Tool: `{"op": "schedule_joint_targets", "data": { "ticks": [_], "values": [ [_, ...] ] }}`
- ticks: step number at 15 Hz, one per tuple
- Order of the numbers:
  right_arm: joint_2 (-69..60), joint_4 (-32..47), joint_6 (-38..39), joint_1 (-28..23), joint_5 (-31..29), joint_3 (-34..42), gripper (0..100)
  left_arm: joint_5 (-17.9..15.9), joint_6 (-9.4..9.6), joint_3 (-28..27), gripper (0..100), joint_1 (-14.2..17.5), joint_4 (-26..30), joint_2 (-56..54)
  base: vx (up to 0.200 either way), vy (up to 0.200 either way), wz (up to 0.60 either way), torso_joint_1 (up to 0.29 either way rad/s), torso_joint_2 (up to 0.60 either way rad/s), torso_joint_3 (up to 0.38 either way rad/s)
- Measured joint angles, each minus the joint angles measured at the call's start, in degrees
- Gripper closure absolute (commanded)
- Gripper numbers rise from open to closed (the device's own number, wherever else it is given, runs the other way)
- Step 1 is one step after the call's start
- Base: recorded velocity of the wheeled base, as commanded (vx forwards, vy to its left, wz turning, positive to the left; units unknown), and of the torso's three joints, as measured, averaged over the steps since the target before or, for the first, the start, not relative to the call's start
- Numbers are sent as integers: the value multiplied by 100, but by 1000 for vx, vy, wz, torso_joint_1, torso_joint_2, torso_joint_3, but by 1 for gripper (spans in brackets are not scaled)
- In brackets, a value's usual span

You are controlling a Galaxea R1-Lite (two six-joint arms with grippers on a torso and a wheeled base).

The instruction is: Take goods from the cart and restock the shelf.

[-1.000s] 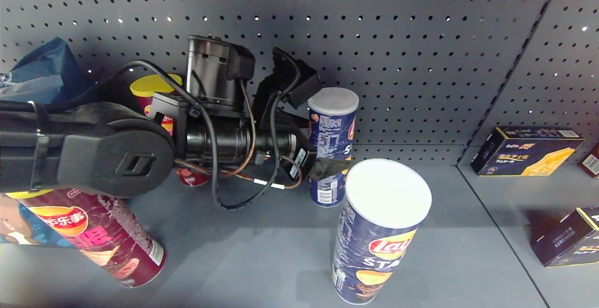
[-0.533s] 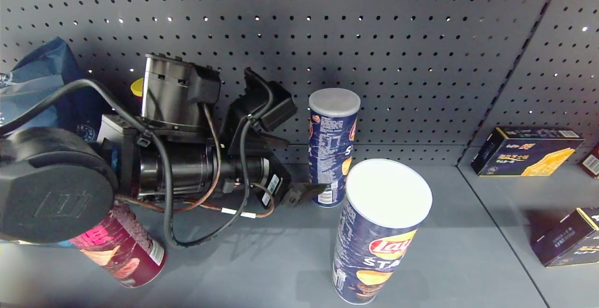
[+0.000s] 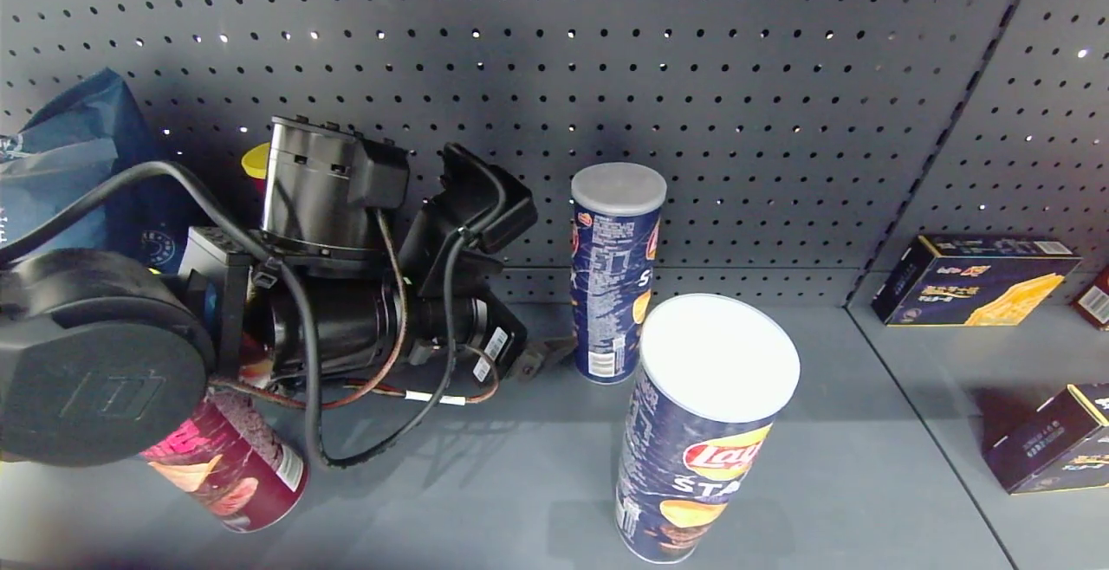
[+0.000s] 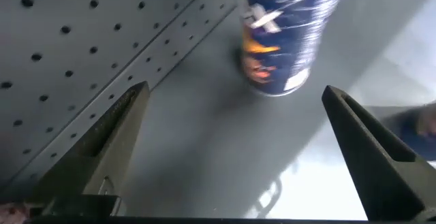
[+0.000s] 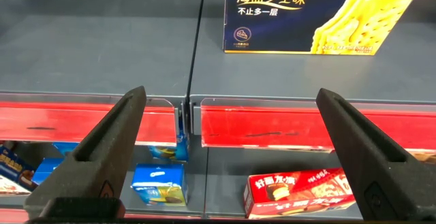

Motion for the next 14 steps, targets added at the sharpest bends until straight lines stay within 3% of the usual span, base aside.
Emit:
{"op": "schedule_joint_targets", "data": {
  "ticks": [6,14],
  "values": [
    [0,1,0,0,2,0,0,18,-22,-22,0,0,-378,356,0,0,0,0,0,0],
    [0,1,0,0,2,0,0,382,-39,-560,0,124,-435,848,0,0,0,0,0,0]
  ]
}}
